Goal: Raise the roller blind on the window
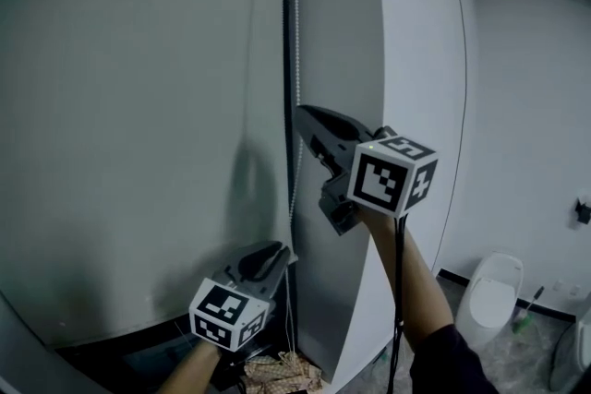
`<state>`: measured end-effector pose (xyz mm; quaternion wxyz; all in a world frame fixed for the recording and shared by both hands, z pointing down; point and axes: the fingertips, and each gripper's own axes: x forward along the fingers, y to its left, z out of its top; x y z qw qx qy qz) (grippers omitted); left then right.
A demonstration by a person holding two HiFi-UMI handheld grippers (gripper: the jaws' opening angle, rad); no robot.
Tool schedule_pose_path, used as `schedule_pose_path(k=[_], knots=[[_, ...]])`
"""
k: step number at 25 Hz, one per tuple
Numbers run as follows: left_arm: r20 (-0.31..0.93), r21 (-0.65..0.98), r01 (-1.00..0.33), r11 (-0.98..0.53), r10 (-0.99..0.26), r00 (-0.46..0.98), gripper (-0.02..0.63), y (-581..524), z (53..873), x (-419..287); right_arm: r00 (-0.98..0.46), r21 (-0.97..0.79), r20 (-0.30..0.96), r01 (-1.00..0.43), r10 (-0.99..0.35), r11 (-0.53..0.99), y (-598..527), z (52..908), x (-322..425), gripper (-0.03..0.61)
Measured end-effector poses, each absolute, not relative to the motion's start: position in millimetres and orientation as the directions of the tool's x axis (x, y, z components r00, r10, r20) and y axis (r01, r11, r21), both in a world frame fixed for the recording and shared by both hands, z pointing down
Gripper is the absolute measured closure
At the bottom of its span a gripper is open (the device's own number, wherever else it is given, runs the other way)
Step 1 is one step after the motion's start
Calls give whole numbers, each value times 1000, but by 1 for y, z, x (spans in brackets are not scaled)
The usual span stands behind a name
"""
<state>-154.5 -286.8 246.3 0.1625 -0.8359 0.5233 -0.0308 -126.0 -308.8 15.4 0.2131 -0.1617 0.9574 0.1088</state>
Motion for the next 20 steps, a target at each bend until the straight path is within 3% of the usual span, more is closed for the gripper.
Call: schedule_pose_path(k=[4,9,16,20], knots=[[-226,-223,-876,-428,-851,474,601,-277,191,-169,-874,178,-390,-378,-288,908,-311,29,-124,561],[-306,-235,-875,-424,-822,481,600,-275,133,-172,-882,228,-339,-414,-327,881,-309,78,-119,561],[-309,-247,-830,-501,-771,557,540,-290,104,-144,-890,300,-282,-437,-358,848,-297,144,-120,561],[-308,-241,-818,-523,-758,575,537,-301,96,-130,-896,296,-261,-429,-360,853,-292,171,-117,561]])
